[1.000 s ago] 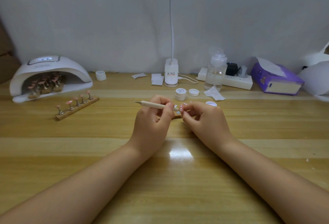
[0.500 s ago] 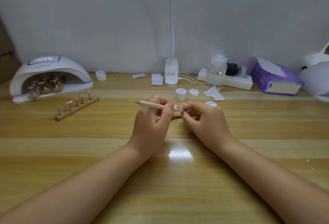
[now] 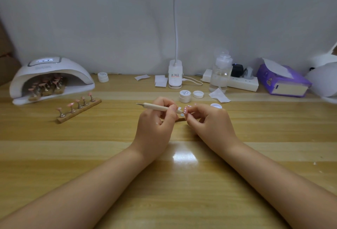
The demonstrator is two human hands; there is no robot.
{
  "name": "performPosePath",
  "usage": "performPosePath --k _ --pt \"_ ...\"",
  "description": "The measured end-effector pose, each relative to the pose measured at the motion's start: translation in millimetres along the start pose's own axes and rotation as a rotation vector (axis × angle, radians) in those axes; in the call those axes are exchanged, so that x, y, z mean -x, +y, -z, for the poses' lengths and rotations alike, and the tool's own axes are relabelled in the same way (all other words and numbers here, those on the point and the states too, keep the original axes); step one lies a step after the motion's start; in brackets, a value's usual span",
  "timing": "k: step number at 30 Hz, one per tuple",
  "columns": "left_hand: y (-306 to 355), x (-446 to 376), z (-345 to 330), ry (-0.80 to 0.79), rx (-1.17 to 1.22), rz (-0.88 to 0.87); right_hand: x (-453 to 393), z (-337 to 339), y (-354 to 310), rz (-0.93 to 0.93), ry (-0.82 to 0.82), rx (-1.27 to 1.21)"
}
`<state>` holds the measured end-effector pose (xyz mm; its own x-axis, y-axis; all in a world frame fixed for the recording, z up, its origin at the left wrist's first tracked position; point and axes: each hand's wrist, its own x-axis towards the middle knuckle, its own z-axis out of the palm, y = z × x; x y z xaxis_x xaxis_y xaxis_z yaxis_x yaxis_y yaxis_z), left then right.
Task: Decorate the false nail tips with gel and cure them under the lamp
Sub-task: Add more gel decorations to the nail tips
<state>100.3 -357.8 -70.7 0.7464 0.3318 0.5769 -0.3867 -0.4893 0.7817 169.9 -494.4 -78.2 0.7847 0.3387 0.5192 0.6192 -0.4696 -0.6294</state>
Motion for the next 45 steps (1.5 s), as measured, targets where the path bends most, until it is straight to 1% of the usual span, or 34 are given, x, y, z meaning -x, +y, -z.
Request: performPosePath --k 45 --pt "1.8 -0.1 0.3 0.006 -0.010 0.003 -0.6 0.4 0.3 -0.009 -0.007 -0.005"
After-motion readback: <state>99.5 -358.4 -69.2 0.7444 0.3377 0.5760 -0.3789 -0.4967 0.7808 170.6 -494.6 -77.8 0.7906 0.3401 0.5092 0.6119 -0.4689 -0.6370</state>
